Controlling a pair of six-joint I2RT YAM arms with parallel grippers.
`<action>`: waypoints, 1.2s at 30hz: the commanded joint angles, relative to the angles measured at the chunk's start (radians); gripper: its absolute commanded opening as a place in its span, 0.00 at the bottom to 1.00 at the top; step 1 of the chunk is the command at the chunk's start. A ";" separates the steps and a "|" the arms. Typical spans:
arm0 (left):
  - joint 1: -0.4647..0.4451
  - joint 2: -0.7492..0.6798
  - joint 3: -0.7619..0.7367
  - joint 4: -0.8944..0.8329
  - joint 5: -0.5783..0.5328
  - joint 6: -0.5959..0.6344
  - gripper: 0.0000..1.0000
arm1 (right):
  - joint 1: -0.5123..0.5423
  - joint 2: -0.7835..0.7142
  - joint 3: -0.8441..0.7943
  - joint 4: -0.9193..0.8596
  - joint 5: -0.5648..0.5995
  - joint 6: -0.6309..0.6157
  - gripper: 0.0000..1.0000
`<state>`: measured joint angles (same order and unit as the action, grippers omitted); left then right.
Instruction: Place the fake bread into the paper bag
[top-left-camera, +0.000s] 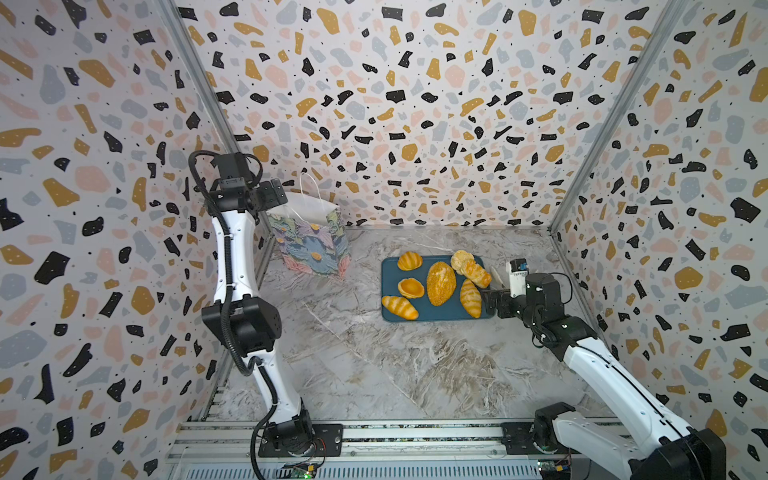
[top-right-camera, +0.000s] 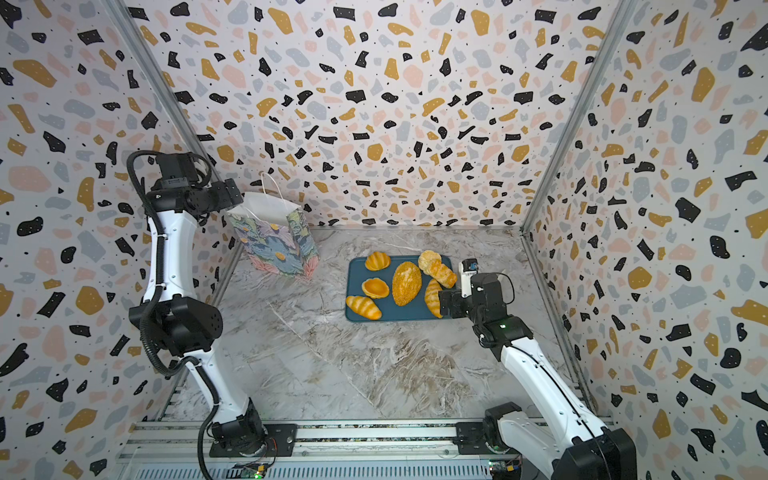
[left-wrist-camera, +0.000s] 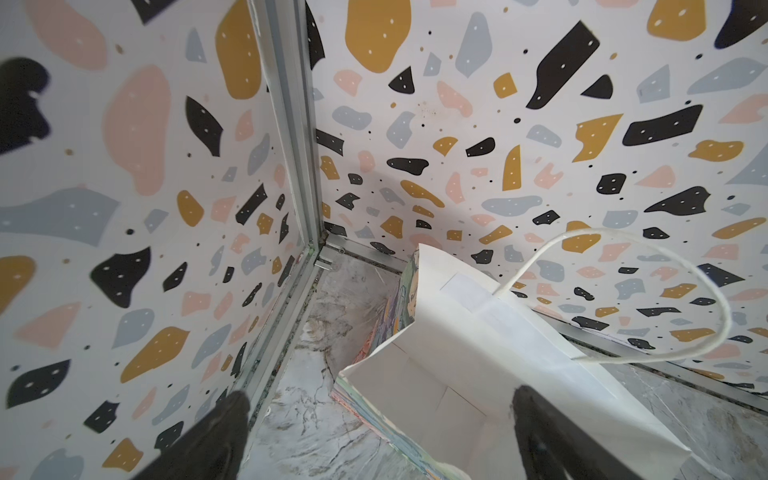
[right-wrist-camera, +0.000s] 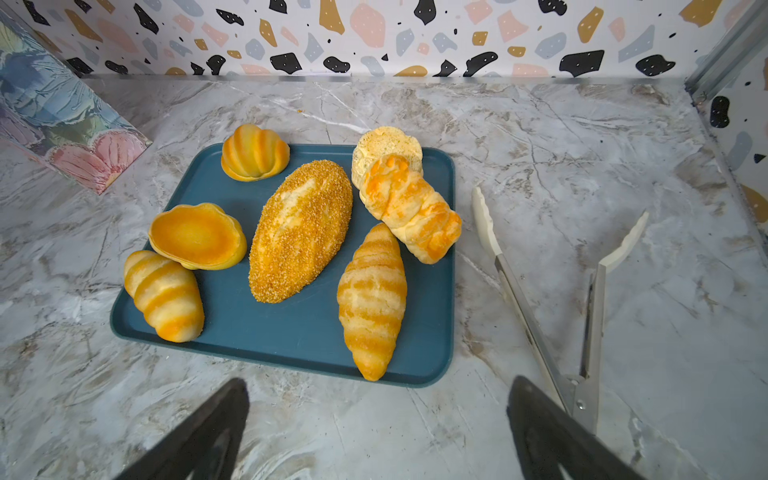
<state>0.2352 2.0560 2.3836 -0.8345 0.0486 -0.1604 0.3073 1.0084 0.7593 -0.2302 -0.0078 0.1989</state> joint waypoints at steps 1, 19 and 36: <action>0.007 0.031 0.012 0.054 0.052 0.037 1.00 | 0.004 -0.001 0.040 -0.023 0.005 -0.013 0.99; 0.007 0.094 0.007 0.118 0.023 0.048 0.86 | 0.004 0.038 0.054 -0.016 0.013 -0.018 0.99; 0.007 0.155 0.042 0.131 0.063 0.081 0.62 | 0.004 0.072 0.083 -0.021 0.013 -0.033 0.99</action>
<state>0.2356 2.1960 2.4023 -0.7300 0.0917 -0.0925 0.3073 1.0851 0.7956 -0.2386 -0.0040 0.1764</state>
